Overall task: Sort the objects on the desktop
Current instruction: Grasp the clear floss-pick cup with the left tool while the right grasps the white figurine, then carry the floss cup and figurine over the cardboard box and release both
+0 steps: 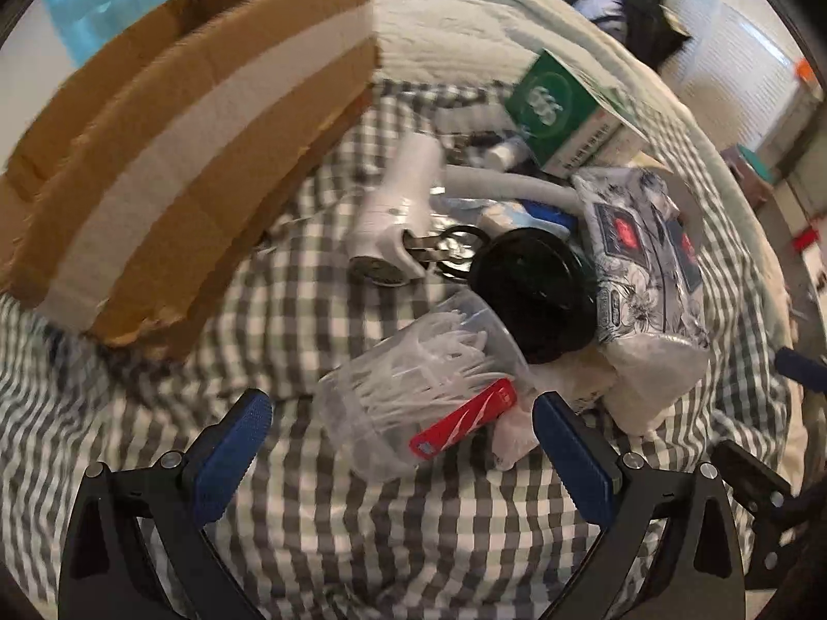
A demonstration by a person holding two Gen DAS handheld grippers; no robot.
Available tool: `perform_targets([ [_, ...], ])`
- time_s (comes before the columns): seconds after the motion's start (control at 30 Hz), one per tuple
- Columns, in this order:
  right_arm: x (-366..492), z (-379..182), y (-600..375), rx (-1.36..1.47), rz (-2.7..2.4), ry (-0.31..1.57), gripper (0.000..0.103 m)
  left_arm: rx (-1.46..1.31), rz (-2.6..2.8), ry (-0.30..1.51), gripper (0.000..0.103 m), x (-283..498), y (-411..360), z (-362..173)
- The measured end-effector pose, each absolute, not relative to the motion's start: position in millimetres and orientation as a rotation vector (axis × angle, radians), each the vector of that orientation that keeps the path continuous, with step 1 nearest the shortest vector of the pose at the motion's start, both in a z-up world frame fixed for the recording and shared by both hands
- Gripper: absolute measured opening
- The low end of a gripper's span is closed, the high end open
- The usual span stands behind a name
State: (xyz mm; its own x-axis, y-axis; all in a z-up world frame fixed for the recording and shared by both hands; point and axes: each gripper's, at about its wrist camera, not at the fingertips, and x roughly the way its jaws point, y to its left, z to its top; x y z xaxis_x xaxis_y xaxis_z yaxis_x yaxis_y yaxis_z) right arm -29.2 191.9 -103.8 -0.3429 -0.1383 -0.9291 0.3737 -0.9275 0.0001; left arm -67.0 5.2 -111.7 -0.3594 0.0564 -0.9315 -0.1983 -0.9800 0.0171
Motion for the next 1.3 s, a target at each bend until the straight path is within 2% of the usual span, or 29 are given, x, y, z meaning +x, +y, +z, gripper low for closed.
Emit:
perform_targets([
  [0.27,-45.2,-143.7,183.4,1.639,-2.286,0.358,0.101,-1.598,2.36,0.388,0.103,-70.9,10.3,-130.1],
  [0.4,-51.3,-161.0,179.5,1.666,-2.255,0.354,0.096,-1.561,2.314,0.467,0.103,-70.5,6.9,-137.5],
  [0.5,-57.5,-169.0,177.0,1.682,-2.245,0.334,0.084,-1.538,2.285,0.507,0.103,-70.5,3.4,-140.7],
  [0.57,-61.9,-172.1,175.8,1.697,-2.222,0.288,0.069,-1.514,2.269,0.521,0.103,-70.5,1.7,-140.2],
  [0.67,-63.0,-172.2,172.4,1.699,-2.205,0.288,0.053,-1.488,2.256,0.54,0.103,-72.0,1.1,-139.8],
  [0.73,-61.4,-170.7,169.5,1.693,-2.188,0.301,0.048,-1.478,2.246,0.565,0.103,-72.3,4.6,-141.1],
  [0.83,-59.1,-168.5,167.9,1.698,-2.191,0.342,0.048,-1.48,2.207,0.612,0.093,-73.9,12.8,-147.0],
  [0.87,-59.1,-168.0,169.7,1.707,-2.184,0.325,0.048,-1.493,2.185,0.626,0.085,-73.4,16.2,-149.9],
  [0.9,-59.3,-167.4,171.2,1.716,-2.183,0.315,0.048,-1.51,2.172,0.652,0.083,-73.6,20.0,-153.2],
  [1.03,-57.2,-163.6,178.5,1.752,-2.178,0.282,0.048,-1.516,2.165,0.71,0.079,-72.3,22.8,-156.4],
  [1.3,-42.8,-144.9,191.1,1.809,-2.178,0.29,0.047,-1.551,2.172,0.628,0.073,-72.9,2.5,-136.3],
])
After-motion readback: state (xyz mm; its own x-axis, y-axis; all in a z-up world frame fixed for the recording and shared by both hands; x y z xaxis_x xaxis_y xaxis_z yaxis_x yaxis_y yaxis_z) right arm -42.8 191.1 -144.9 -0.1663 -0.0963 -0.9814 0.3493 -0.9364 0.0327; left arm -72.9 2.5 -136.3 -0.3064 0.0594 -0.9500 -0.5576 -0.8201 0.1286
